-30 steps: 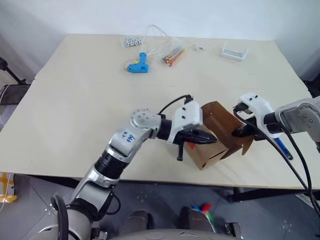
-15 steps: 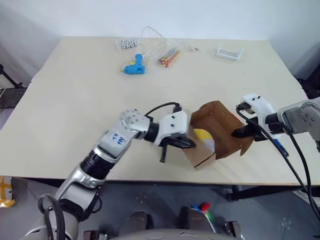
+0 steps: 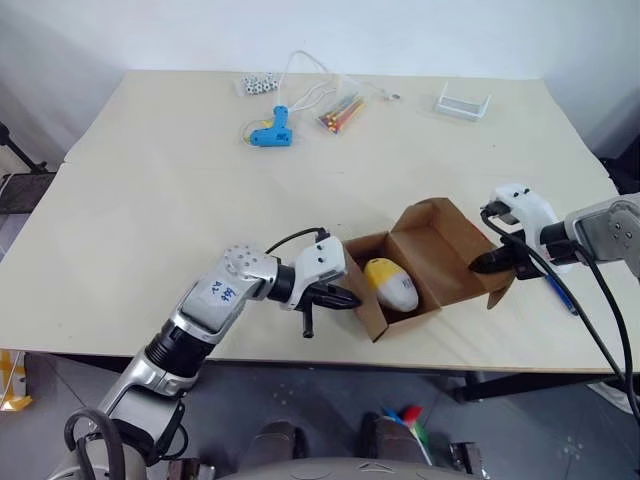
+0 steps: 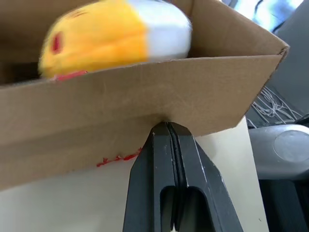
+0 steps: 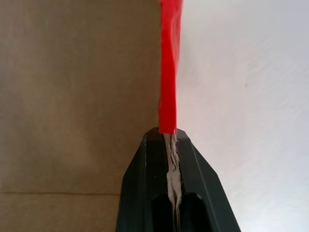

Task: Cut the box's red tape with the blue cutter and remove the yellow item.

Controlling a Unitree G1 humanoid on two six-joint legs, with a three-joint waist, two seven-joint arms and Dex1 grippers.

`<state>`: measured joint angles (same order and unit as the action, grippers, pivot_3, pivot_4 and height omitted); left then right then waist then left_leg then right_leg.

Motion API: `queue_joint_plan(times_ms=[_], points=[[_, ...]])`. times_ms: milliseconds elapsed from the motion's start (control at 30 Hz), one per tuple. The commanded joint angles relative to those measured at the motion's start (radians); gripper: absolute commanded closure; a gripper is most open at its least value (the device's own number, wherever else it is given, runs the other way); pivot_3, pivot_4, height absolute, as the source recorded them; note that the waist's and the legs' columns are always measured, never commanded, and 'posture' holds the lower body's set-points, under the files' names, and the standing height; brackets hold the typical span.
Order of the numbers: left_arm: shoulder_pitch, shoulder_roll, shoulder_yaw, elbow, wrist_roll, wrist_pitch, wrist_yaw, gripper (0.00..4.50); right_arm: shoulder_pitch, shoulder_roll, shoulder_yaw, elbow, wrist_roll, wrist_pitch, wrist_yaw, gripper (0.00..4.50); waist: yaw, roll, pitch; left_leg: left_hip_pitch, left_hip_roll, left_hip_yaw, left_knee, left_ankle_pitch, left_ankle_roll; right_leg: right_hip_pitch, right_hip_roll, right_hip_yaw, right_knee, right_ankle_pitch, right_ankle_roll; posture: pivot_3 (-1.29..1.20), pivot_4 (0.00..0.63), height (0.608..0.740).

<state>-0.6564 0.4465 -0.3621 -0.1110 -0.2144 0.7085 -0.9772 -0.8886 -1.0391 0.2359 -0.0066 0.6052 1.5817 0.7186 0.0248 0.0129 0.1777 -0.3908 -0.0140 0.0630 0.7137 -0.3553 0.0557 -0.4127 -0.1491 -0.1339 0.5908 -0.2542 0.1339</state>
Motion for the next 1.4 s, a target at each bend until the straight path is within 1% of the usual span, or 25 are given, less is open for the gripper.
queue_joint_plan(times_ms=[33, 100, 233, 333, 433, 533, 567, 600, 633, 700, 767, 833, 867, 967, 1033, 1067, 1133, 1200, 1267, 1300, 1333, 1400], points=[[-0.016, -0.024, 0.044, -0.013, -0.002, -0.026, 0.052, 4.50, 0.009, 0.030, -0.051, -0.039, 0.007, 0.031, -0.019, 4.48, 0.000, 0.000, 0.000, 0.000, 0.000, 0.000, 0.000, 0.000, 0.000, 0.000, 0.000, 0.000, 0.000, 0.000, 0.000, 0.00, 0.150, 0.740], [-0.023, -0.031, 0.051, -0.004, 0.000, -0.027, 0.067, 4.50, 0.029, 0.048, -0.070, -0.052, 0.021, 0.033, -0.036, 4.48, 0.002, 0.000, 0.000, 0.000, 0.000, 0.000, 0.001, 0.000, 0.000, 0.000, 0.000, 0.000, 0.000, 0.000, 0.000, 0.00, 0.150, 0.740], [-0.020, -0.003, 0.040, 0.005, 0.009, -0.008, 0.061, 4.50, 0.078, 0.088, -0.136, -0.077, 0.059, 0.033, -0.084, 4.48, 0.000, 0.000, 0.000, 0.000, 0.000, 0.001, 0.000, 0.000, 0.000, 0.000, 0.000, 0.000, 0.000, 0.000, 0.000, 0.00, 0.150, 0.740], [-0.014, 0.010, 0.042, 0.009, 0.003, 0.007, 0.056, 4.50, 0.110, 0.095, -0.182, -0.109, 0.104, 0.033, -0.116, 3.83, 0.000, 0.000, 0.000, 0.000, 0.000, 0.001, 0.000, 0.000, 0.000, 0.000, 0.000, 0.000, 0.000, 0.000, 0.000, 0.00, 0.150, 0.740], [-0.002, 0.029, 0.050, 0.021, 0.014, 0.001, 0.064, 3.89, 0.134, 0.095, -0.265, -0.148, 0.152, 0.033, -0.143, 2.81, 0.001, 0.000, 0.000, 0.000, 0.000, 0.001, 0.000, 0.000, 0.000, 0.000, 0.000, 0.000, 0.000, 0.000, 0.001, 0.00, 0.150, 0.740], [0.009, 0.063, 0.078, 0.039, 0.020, -0.045, 0.061, 3.04, 0.152, 0.083, -0.372, -0.183, 0.179, 0.030, -0.139, 1.83, 0.000, 0.000, 0.000, 0.000, 0.000, 0.001, 0.000, 0.000, 0.000, 0.000, 0.000, 0.001, 0.000, 0.000, 0.001, 0.00, 0.150, 0.740], [0.010, 0.083, 0.105, 0.051, 0.016, -0.070, 0.058, 2.72, 0.185, 0.052, -0.412, -0.207, 0.177, -0.022, -0.105, 1.48, 0.001, 0.000, 0.000, 0.000, 0.000, 0.001, 0.000, 0.000, 0.000, 0.000, 0.000, 0.001, 0.000, 0.000, 0.001, 0.00, 0.150, 0.740], [0.012, 0.110, 0.145, 0.071, 0.012, -0.123, 0.050, 2.44, 0.254, 0.007, -0.462, -0.242, 0.167, -0.131, -0.030, 1.13, 0.003, 0.000, 0.000, 0.000, 0.000, 0.001, 0.000, 0.000, 0.000, 0.000, 0.000, 0.000, 0.000, 0.000, 0.001, 0.00, 0.150, 0.740], [0.018, 0.139, 0.179, 0.081, -0.005, -0.135, 0.029, 2.11, 0.323, -0.022, -0.512, -0.274, 0.157, -0.248, 0.052, 0.76, 0.007, -0.001, 0.001, 0.000, 0.000, 0.000, 0.000, 0.000, 0.000, 0.000, 0.000, 0.000, 0.000, 0.000, 0.001, 0.00, 0.150, 0.740], [0.049, 0.216, 0.241, 0.101, -0.036, -0.185, -0.040, 1.47, 0.478, -0.056, -0.627, -0.307, 0.123, -0.489, 0.228, 0.04, 0.004, -0.002, 0.001, 0.000, -0.001, 0.000, -0.002, 0.000, 0.000, 0.000, 0.001, 0.000, -0.001, 0.001, 0.001, 0.00, 0.150, 0.740], [0.103, 0.294, 0.308, 0.127, -0.067, -0.248, -0.110, 0.83, 0.601, -0.084, -0.707, -0.302, 0.085, -0.639, 0.340, 0.00, 0.001, -0.002, 0.001, 0.002, -0.001, 0.002, -0.005, 0.000, 0.000, 0.000, 0.001, 0.001, -0.002, 0.001, 0.002, 0.00, 0.150, 0.740], [0.159, 0.354, 0.370, 0.153, -0.090, -0.300, -0.166, 0.21, 0.673, -0.090, -0.756, -0.299, 0.060, -0.762, 0.420, 0.00, -0.004, -0.002, 0.001, 0.004, -0.001, 0.005, -0.007, -0.001, 0.000, 0.000, 0.001, 0.002, -0.002, 0.001, 0.003, 0.00, 0.150, 0.740], [0.186, 0.379, 0.402, 0.168, -0.101, -0.320, -0.186, 0.07, 0.693, -0.091, -0.770, -0.297, 0.054, -0.808, 0.452, 0.00, -0.005, -0.002, 0.001, 0.005, 0.000, 0.006, -0.008, -0.001, 0.000, 0.001, 0.001, 0.002, -0.002, 0.001, 0.003, 0.00, 0.150, 0.740], [0.292, 0.442, 0.516, 0.260, -0.102, -0.470, -0.221, 0.07, 0.693, -0.079, -0.756, -0.249, -0.021, -1.008, 0.488, 0.00, -0.012, -0.001, 0.001, 0.007, 0.001, 0.006, -0.008, 0.000, 0.000, 0.001, 0.001, 0.002, -0.001, 0.001, 0.003, 0.00, 0.150, 0.740], [0.342, 0.467, 0.564, 0.311, -0.103, -0.523, -0.228, 0.07, 0.658, -0.057, -0.747, -0.229, -0.014, -1.049, 0.480, 0.00, -0.015, -0.001, 0.002, 0.008, 0.001, 0.007, -0.008, 0.000, 0.000, 0.001, 0.001, 0.003, -0.001, 0.001, 0.002, 0.00, 0.150, 0.740], [0.399, 0.501, 0.592, 0.331, -0.102, -0.535, -0.258, 0.07, 0.648, -0.044, -0.749, -0.260, 0.044, -1.024, 0.493, 0.00, -0.018, -0.001, 0.002, 0.008, 0.001, 0.007, -0.008, 0.000, 0.000, 0.001, 0.001, 0.003, -0.001, 0.001, 0.002, 0.00, 0.150, 0.740], [0.518, 0.572, 0.643, 0.335, -0.128, -0.483, -0.333, 0.07, 0.652, -0.016, -0.736, -0.338, 0.084, -1.053, 0.510, 0.00, -0.025, -0.002, 0.002, 0.008, 0.001, 0.006, -0.009, -0.001, -0.001, 0.001, 0.000, 0.003, -0.001, 0.001, 0.002, 0.00, 0.150, 0.740], [0.576, 0.605, 0.681, 0.316, -0.154, -0.448, -0.355, 0.07, 0.693, -0.020, -0.732, -0.410, 0.124, -1.034, 0.544, 0.00, -0.024, -0.001, 0.003, 0.009, 0.002, 0.004, -0.011, -0.002, -0.002, 0.000, 0.000, 0.002, 0.000, 0.001, 0.002, 0.00, 0.150, 0.740], [0.586, 0.633, 0.709, 0.210, -0.202, -0.361, -0.351, 0.07, 0.742, -0.016, -0.724, -0.480, 0.138, -1.051, 0.571, 0.00, -0.008, 0.000, 0.004, 0.008, 0.001, 0.001, -0.013, -0.002, -0.002, 0.000, 0.000, 0.001, 0.000, 0.001, 0.002, 0.00, 0.150, 0.740], [0.570, 0.647, 0.706, 0.146, -0.239, -0.292, -0.350, 0.07, 0.747, -0.007, -0.726, -0.497, 0.150, -1.051, 0.560, 0.00, 0.002, -0.001, 0.005, 0.008, 0.001, 0.000, -0.013, -0.002, -0.003, 0.001, 0.000, 0.002, -0.001, 0.001, 0.002, 0.00, 0.150, 0.740], [0.519, 0.659, 0.678, 0.078, -0.274, -0.214, -0.342, 0.07, 0.752, -0.006, -0.731, -0.508, 0.153, -1.054, 0.553, 0.00, 0.007, -0.001, 0.005, 0.007, 0.001, -0.001, -0.012, -0.002, -0.003, 0.001, -0.001, 0.002, -0.001, 0.001, 0.002, 0.00, 0.150, 0.740], [0.399, 0.666, 0.597, -0.019, -0.315, -0.120, -0.339, 0.07, 0.762, -0.009, -0.747, -0.520, 0.167, -1.040, 0.542, 0.00, 0.022, -0.001, 0.005, 0.006, 0.000, -0.004, -0.011, -0.002, -0.002, 0.003, -0.002, 0.004, -0.002, 0.001, 0.002, 0.00, 0.150, 0.740]])
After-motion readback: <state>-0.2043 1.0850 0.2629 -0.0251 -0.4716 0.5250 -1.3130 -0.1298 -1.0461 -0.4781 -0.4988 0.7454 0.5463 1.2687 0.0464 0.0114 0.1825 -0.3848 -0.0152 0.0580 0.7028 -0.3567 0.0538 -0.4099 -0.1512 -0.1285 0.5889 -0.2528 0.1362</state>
